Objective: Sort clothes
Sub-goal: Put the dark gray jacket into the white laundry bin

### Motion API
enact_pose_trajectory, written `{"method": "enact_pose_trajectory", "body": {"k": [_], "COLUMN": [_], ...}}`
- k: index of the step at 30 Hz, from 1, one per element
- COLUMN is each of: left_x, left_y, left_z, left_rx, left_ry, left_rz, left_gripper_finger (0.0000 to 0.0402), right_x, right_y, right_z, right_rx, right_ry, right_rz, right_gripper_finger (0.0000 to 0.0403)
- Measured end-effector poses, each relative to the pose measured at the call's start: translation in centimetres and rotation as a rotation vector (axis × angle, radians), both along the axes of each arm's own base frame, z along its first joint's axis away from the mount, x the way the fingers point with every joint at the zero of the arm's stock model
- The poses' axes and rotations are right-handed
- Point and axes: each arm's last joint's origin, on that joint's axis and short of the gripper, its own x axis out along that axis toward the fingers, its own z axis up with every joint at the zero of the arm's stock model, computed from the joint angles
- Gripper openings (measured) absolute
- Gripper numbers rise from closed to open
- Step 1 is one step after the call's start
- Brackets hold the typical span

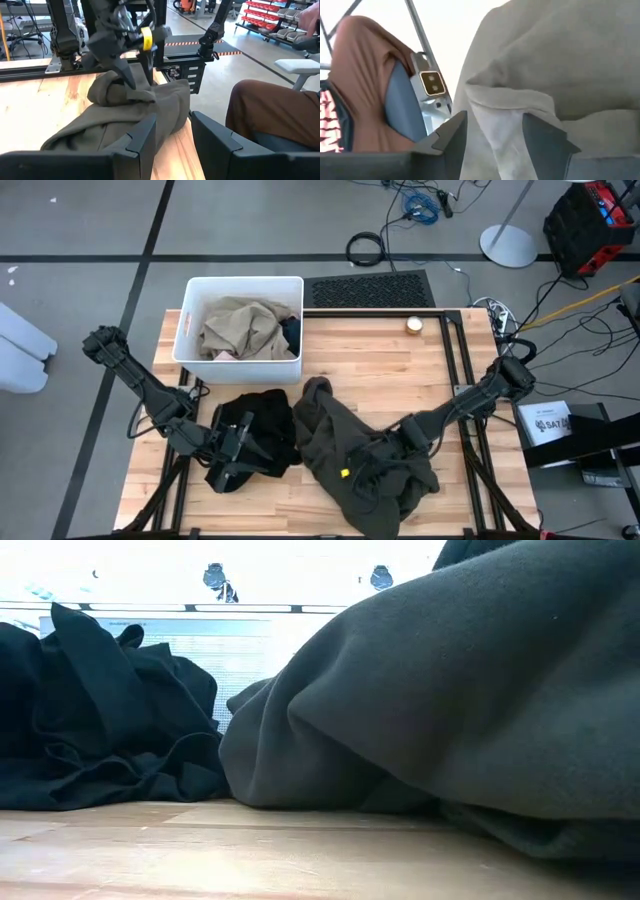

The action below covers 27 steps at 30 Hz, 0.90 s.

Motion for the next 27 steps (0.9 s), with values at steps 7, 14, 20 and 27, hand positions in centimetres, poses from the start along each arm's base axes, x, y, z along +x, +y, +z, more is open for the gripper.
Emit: {"method": "enact_pose_trajectory", "body": {"k": [7, 14, 20, 27], "left_x": [0.0, 0.0, 0.0, -0.1], "left_y": [0.0, 0.0, 0.0, 0.0], "left_z": [0.0, 0.0, 0.0, -0.3], "left_rx": [0.0, 0.001, 0.003, 0.023], "left_ry": [0.0, 0.0, 0.003, 0.025], "left_rz": [0.0, 0.0, 0.0, 0.0], "left_gripper_finger": [0.0132, 0.0132, 0.0132, 0.0132], "right_x": [1.1, 3.2, 5.2, 6.1], "right_y": [-3.5, -7.3, -9.5, -10.3], "right_z": [1.5, 0.5, -2.2, -4.7], "right_rx": [-0.124, -0.23, -0.271, -0.314], "right_ry": [-0.136, -0.142, -0.073, 0.004], "right_rz": [-0.081, -0.217, -0.262, -0.252], "right_gripper_finger": [0.0176, 0.0176, 0.0176, 0.0176]}}
